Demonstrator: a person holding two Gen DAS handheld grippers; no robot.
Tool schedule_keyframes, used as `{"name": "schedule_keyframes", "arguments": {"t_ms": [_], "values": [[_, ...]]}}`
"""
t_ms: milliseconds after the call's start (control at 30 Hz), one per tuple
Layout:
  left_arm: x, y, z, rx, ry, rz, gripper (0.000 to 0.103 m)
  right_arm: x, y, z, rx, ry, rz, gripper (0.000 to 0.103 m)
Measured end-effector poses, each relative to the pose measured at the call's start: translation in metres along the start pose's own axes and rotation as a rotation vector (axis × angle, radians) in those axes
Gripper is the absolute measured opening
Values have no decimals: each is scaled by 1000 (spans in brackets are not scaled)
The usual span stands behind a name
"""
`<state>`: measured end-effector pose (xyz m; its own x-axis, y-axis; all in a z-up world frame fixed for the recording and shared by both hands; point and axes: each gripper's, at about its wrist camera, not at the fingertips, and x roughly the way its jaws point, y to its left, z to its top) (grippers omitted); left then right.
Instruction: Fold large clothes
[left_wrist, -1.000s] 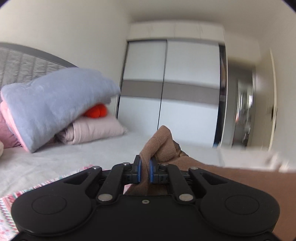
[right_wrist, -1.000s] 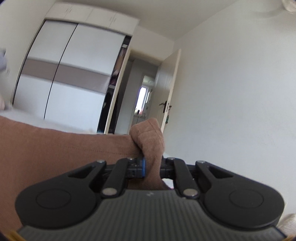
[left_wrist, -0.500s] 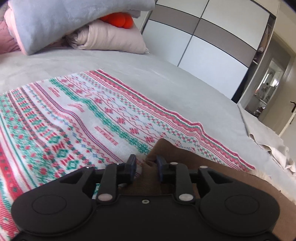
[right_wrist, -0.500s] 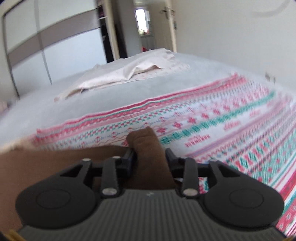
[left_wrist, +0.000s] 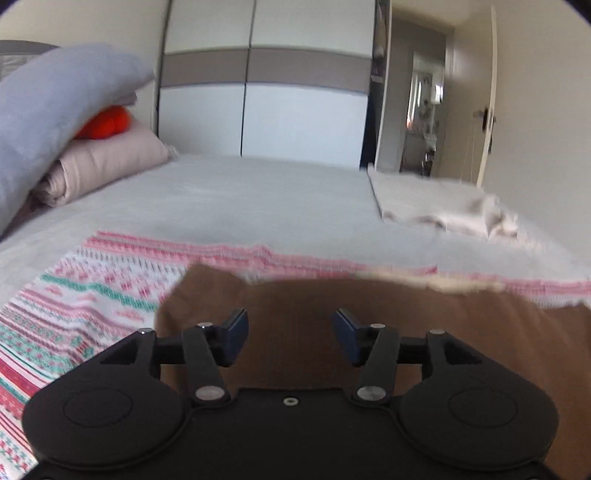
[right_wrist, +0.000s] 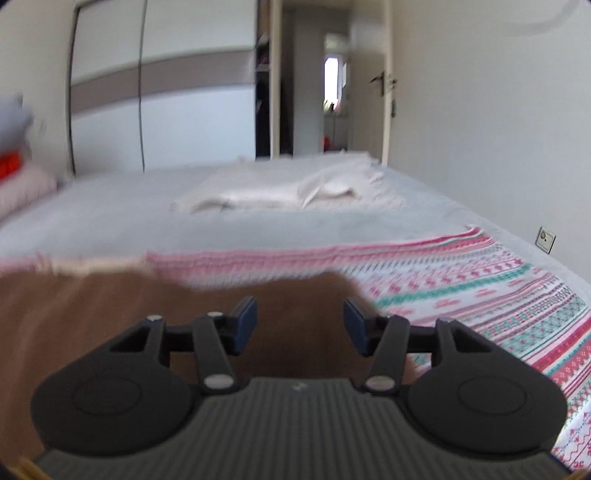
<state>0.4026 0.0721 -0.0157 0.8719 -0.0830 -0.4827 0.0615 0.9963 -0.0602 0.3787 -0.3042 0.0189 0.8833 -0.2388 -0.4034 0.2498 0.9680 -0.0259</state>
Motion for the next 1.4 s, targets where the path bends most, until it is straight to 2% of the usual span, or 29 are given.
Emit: {"name": "schedule_keyframes", "arguments": {"t_ms": [67, 100, 133, 167, 200, 233, 267, 333, 367, 433, 500, 633, 700, 767, 867, 933, 1033, 1200, 1333, 1367, 1400], "values": [[17, 11, -16, 92, 39, 111, 52, 16, 4, -12, -47, 53, -50, 50], [20, 29, -21, 75, 40, 123, 51, 20, -4, -18, -40, 60, -61, 50], [17, 49, -20, -8, 47, 100, 47, 21, -17, -20, -6, 67, -66, 50], [15, 63, -17, -53, 51, 126, 45, 20, -32, -20, 28, 76, -78, 51], [15, 74, -14, -56, 60, 218, 45, 18, -45, -19, 52, 91, -126, 58], [12, 84, -10, -85, 72, 243, 45, 15, -60, -19, 93, 109, -158, 62], [6, 92, -7, -108, 77, 218, 45, 11, -74, -18, 151, 128, -131, 62], [-13, 82, -2, -43, 47, 226, 43, -8, -84, -18, 163, 132, -151, 62], [-26, 71, -1, 6, 21, 212, 43, -21, -78, -18, 115, 110, -152, 62], [-56, 42, -1, 48, -10, 131, 43, -47, -58, -20, 35, 80, -128, 62], [-83, 7, -10, 62, -12, 20, 44, -74, -32, -24, 12, 69, -40, 62], [-117, -60, -44, 152, 38, -169, 49, -113, 34, -41, -68, 110, 123, 62], [-124, -80, -63, 199, 68, -202, 49, -127, 60, -54, -126, 128, 149, 62], [-125, -85, -79, 196, 112, -212, 49, -135, 72, -66, -157, 140, 137, 62], [-123, -68, -92, 156, 113, -175, 54, -142, 61, -76, -118, 158, 116, 62], [-124, -49, -92, 86, 122, -166, 55, -144, 43, -81, -74, 180, 78, 63], [-131, -32, -94, 53, 133, -56, 55, -148, 9, -93, -10, 205, 12, 63], [-145, 2, -94, 16, 145, 80, 53, -162, -24, -92, 51, 215, 26, 62], [-161, 12, -93, -50, 157, 100, 55, -173, -25, -103, 12, 259, -44, 67], [-165, 13, -93, -72, 160, 94, 57, -173, -26, -104, 16, 272, -52, 67], [-172, 16, -97, -101, 166, 76, 65, -175, -28, -104, 36, 279, -44, 68]]}}
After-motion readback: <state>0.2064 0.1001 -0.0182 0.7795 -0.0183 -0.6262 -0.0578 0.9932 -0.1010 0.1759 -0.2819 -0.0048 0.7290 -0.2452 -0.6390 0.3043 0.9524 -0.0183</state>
